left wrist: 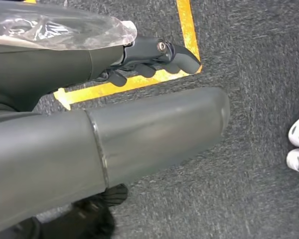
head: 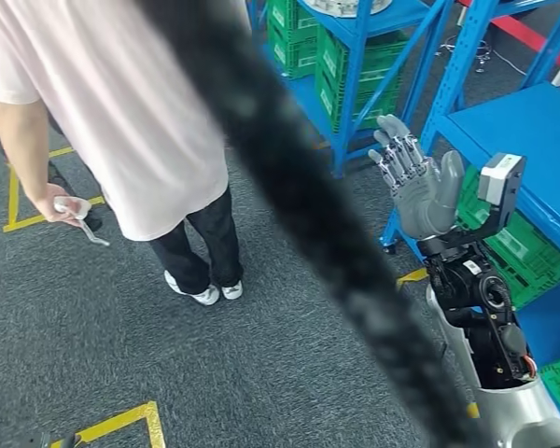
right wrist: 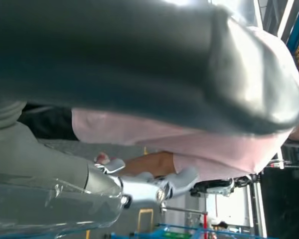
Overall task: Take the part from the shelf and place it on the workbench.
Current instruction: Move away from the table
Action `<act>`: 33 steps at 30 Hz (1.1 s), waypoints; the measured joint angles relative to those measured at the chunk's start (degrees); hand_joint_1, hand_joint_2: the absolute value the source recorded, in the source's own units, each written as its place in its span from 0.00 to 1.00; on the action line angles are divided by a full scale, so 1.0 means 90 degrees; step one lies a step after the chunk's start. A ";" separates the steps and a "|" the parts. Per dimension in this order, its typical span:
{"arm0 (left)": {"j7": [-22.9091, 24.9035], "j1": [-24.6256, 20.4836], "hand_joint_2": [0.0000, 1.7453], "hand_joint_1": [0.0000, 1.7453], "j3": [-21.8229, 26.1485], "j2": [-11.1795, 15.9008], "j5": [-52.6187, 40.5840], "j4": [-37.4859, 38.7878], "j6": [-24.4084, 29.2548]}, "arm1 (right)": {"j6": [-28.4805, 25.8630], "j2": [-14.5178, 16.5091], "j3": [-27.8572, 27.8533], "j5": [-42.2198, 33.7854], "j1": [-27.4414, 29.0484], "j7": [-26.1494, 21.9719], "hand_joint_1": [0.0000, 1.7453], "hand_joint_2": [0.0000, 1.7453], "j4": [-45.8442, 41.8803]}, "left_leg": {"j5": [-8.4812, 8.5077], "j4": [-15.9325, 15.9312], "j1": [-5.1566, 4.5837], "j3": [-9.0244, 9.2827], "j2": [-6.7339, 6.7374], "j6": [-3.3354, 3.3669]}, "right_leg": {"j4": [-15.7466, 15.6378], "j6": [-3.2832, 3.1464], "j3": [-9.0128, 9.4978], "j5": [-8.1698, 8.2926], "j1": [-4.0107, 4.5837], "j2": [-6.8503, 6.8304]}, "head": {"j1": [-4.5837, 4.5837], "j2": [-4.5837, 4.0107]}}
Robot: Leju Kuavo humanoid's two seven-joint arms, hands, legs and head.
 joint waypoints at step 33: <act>0.0103 -0.0040 0.00 0.00 0.0000 0.0006 -0.0071 0.0004 -0.0058 | 0.0124 0.0100 -0.0216 0.0186 0.0020 0.0092 0.00 0.00 0.0002 | 0.0037 0.0428 -0.0009 -0.0329 -0.0044 -0.0001 | -0.0050 -0.0021 0.0056 -0.0020 0.0020 0.0147 | -0.0108 0.0000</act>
